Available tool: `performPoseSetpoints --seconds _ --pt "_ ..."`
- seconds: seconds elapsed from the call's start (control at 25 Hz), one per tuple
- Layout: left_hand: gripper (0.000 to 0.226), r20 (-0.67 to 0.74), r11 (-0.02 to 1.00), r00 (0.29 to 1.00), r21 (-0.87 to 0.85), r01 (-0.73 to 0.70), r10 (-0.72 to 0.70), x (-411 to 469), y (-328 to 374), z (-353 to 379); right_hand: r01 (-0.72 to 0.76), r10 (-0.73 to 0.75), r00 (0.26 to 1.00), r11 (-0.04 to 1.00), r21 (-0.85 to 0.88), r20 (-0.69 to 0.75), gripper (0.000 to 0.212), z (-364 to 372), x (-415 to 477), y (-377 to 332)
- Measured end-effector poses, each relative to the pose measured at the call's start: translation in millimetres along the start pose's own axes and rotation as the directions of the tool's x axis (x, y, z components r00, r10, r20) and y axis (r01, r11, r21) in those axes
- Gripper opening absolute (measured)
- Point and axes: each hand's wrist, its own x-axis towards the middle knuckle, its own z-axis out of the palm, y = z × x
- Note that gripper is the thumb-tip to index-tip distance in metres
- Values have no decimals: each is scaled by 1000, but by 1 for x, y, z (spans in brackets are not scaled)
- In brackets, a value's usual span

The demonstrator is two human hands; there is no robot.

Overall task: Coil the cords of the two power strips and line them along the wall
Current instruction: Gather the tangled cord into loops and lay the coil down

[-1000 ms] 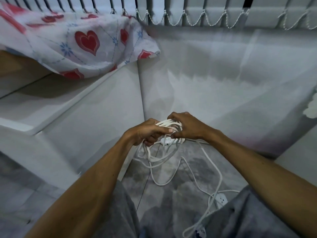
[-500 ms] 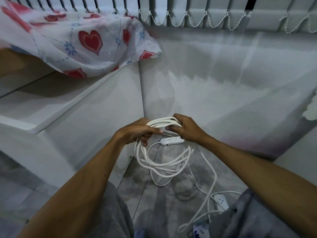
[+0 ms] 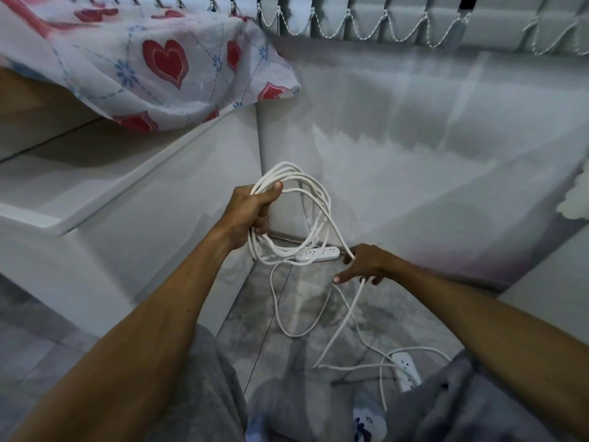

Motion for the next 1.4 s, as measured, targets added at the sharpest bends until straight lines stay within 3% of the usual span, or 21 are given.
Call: performPoseSetpoints --seconds 0.12,0.28,0.36,0.48,0.6,0.68,0.76,0.92,1.04,1.16,1.28,1.36,1.4 --pt "38 -100 997 995 -71 -19 11 7 1 4 -66 58 997 981 181 51 79 -4 -4 2" --pt "40 -141 994 990 -111 -9 -6 12 -1 6 -92 -7 967 924 372 257 59 6 -18 3" --pt "39 -156 993 988 -115 -13 -6 13 -2 7 -128 -114 885 872 473 451 37 8 -23 9" --pt "37 -187 991 982 -132 -19 -6 15 -3 6 -152 -310 675 830 537 669 11 13 -32 27" --pt "42 -199 986 980 -167 -19 -15 17 -1 4 -127 -323 623 857 500 712 24 32 -37 41" --pt "45 -204 983 979 -181 -27 -11 17 -1 4 -74 -265 583 924 375 768 28 51 -37 47" --pt "44 -197 983 980 -181 -26 -10 17 -3 7 -13 -148 605 981 196 782 32 70 -36 55" --pt "42 -198 986 980 -167 -20 -14 17 -3 7 80 -31 784 996 -51 620 35 84 -31 70" --pt "44 -220 984 975 -179 -27 -14 16 -2 0 225 -30 846 925 -306 532 34 80 -29 84" --pt "45 -234 985 972 -172 -26 -15 14 -4 -2 207 8 913 852 -480 408 31 81 -27 100" --pt "44 -241 984 971 -175 -30 -13 14 -4 -4 53 -36 998 943 -328 58 28 78 -23 104" --pt "44 -220 987 976 -158 -27 -9 13 -3 -5 71 -97 954 993 -99 -283 21 73 -22 96" --pt "43 -200 991 980 -132 -21 -5 13 -4 -4 118 -118 885 993 -28 -451 15 69 -23 90"
